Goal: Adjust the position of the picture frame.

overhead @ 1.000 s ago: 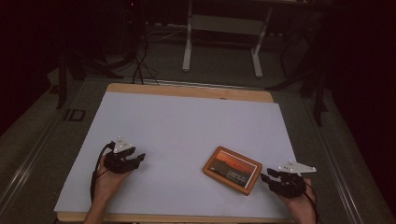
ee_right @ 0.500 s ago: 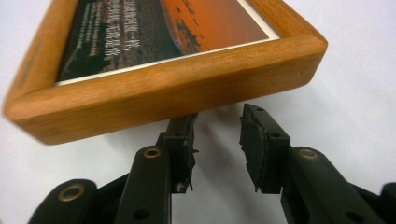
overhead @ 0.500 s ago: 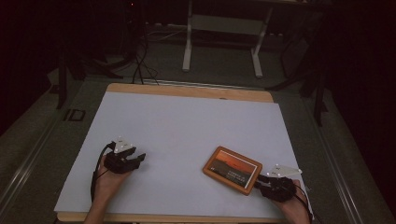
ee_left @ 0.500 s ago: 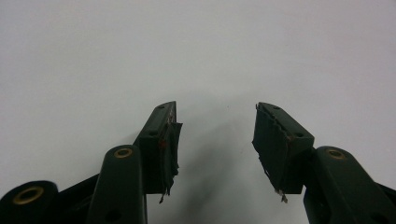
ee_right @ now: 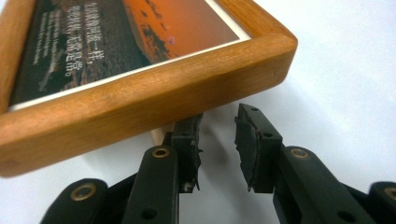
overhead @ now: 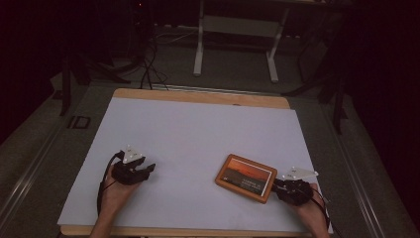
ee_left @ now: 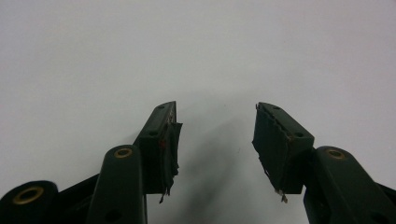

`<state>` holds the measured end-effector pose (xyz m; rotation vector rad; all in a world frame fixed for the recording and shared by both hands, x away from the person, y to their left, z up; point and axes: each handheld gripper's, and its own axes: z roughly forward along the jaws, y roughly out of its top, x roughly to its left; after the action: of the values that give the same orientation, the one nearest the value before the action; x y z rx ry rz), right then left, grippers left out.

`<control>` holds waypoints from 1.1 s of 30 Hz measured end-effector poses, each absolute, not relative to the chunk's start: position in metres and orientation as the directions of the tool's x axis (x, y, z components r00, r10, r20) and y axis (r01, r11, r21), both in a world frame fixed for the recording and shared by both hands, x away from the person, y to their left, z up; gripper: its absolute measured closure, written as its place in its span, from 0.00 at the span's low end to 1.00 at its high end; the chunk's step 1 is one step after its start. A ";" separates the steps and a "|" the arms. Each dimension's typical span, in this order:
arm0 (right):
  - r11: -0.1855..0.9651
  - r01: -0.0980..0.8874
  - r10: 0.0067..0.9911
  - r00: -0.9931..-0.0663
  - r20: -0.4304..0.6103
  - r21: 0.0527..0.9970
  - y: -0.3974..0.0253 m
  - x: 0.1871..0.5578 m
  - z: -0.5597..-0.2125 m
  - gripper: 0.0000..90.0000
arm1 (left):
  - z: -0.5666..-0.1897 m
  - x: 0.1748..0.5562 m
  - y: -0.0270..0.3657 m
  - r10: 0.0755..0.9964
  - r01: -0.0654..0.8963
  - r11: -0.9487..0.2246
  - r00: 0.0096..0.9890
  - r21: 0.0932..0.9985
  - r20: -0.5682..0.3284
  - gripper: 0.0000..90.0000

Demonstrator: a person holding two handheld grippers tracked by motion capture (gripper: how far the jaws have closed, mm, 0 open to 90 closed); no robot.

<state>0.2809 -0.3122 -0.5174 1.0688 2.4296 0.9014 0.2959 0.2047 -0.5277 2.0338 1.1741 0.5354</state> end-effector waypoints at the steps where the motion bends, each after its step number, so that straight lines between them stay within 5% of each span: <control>1: 0.518 0.536 0.751 -0.659 -0.054 0.666 -0.312 0.284 -0.517 0.78 | -0.528 0.296 0.204 0.865 0.569 -0.332 0.502 0.753 0.002 0.56; 24: 0.504 0.557 0.766 -0.642 -0.043 0.660 -0.280 0.348 -0.515 0.99 | -0.528 0.295 0.195 0.840 0.547 -0.355 0.542 0.758 0.002 0.60; 33: 0.511 0.556 0.766 -0.640 -0.054 0.655 -0.263 0.377 -0.514 1.00 | -0.523 0.300 0.175 0.799 0.502 -0.377 0.601 0.779 -0.001 0.66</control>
<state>0.3771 -0.2626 -0.5143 1.1016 2.4198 0.8709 0.2996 0.1754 -0.5232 2.0547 1.0261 0.4898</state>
